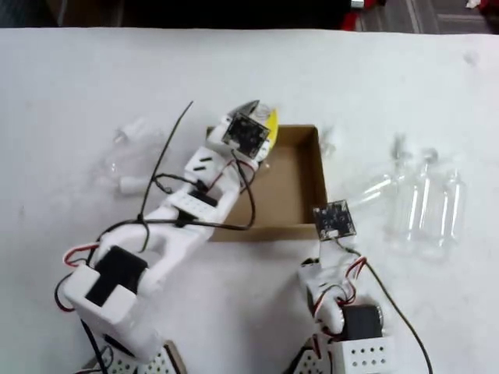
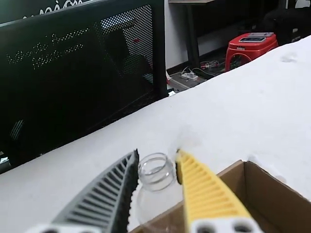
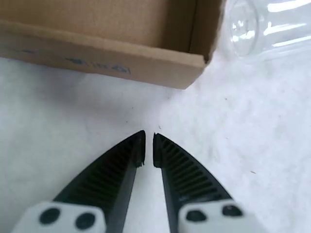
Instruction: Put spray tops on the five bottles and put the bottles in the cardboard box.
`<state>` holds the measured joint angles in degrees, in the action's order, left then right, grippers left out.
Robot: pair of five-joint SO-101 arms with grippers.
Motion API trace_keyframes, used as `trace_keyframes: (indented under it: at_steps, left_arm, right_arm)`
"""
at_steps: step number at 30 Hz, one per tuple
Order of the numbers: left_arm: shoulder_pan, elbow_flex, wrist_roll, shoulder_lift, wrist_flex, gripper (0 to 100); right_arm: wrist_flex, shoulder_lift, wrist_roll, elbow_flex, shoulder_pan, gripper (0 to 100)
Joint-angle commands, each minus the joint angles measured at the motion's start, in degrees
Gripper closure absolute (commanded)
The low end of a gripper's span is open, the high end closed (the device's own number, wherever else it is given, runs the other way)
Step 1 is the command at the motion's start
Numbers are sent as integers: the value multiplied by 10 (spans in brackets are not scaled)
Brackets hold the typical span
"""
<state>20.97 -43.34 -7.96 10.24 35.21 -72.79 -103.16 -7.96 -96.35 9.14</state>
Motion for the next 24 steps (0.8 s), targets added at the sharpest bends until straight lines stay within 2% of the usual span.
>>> trace_keyframes:
  at_steps: [1,8,15,21,24]
  left_arm:
    - [1,9,2,-3,11,908]
    - [5,0,2,-6,13,909]
    - [1,-30,-3,-63,8,908]
    - [1,-29,2,-95,-92,827]
    - [1,-28,2,-111,-105,832]
  right_arm:
    - [-1,-3,-5,-5,-3,981]
    - [-1,-3,-5,-5,-3,981]
    - [-1,-3,-5,-5,-3,981]
    - [-1,-3,-5,-5,-3,981]
    - [-1,-3,-5,-5,-3,981]
